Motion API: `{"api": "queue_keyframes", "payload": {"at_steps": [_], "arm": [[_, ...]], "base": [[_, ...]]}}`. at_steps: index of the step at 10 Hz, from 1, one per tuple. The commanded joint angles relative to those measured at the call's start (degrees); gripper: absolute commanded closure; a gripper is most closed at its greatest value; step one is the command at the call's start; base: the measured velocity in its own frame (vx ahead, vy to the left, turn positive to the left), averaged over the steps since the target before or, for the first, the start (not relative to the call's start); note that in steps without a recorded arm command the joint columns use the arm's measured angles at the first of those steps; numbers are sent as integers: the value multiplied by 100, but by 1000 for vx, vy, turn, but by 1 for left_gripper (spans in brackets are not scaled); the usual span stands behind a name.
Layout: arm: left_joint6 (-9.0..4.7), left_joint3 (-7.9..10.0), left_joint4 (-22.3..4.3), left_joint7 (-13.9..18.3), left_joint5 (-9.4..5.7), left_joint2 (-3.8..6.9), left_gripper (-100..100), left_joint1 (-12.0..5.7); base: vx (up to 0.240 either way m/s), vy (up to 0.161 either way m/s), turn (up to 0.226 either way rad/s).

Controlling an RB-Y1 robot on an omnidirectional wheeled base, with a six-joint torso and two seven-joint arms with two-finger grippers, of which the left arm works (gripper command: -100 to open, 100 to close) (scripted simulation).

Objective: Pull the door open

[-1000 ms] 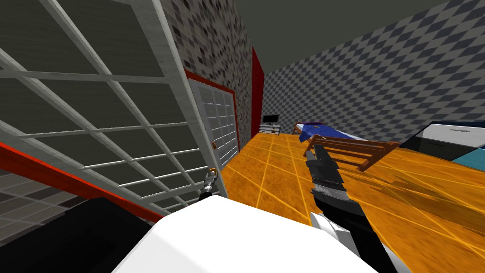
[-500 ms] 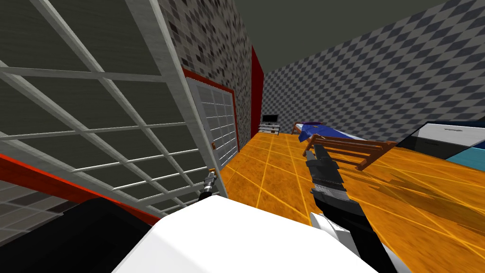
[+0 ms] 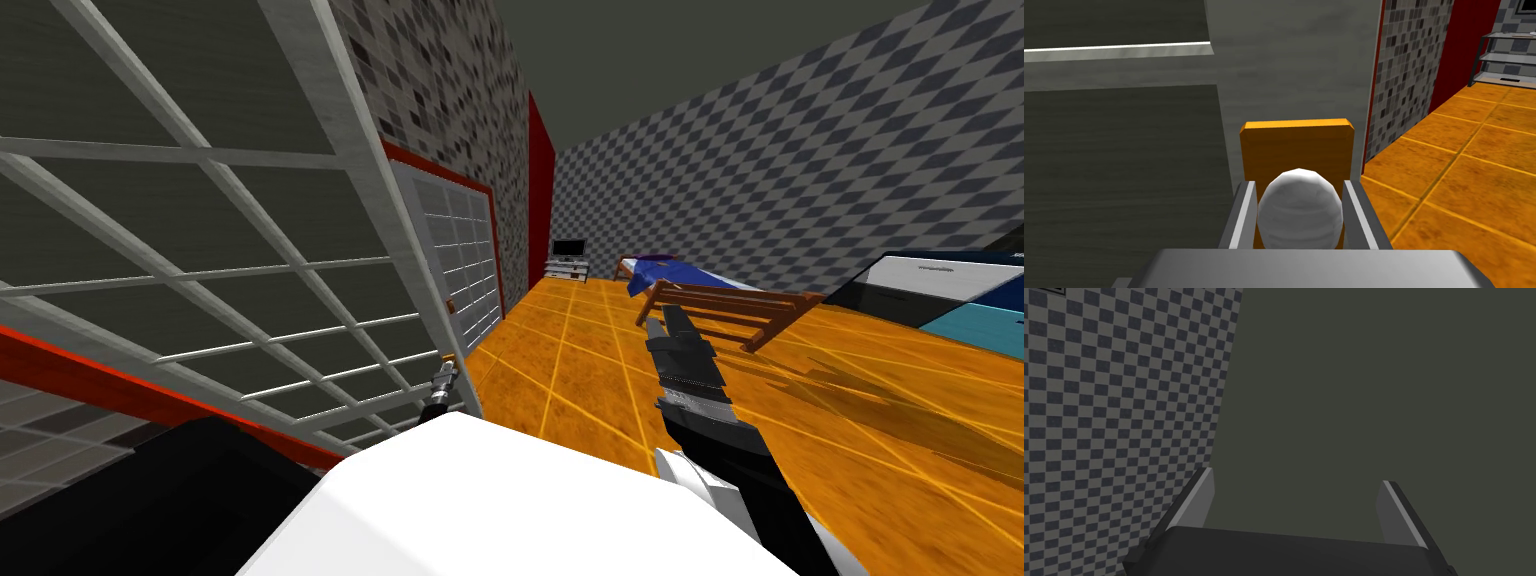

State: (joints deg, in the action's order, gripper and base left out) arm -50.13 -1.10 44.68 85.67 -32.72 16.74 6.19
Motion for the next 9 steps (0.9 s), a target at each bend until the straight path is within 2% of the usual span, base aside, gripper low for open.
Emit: {"api": "queue_keyframes", "payload": {"at_steps": [1,8,9], "arm": [[14,-102,10,59,53,16,100,48],[2,-538,185,335,313,184,100,186],[14,-501,209,311,290,176,100,188]], "base": [[-204,7,-56],[-189,4,-50],[-88,4,-25]]}}
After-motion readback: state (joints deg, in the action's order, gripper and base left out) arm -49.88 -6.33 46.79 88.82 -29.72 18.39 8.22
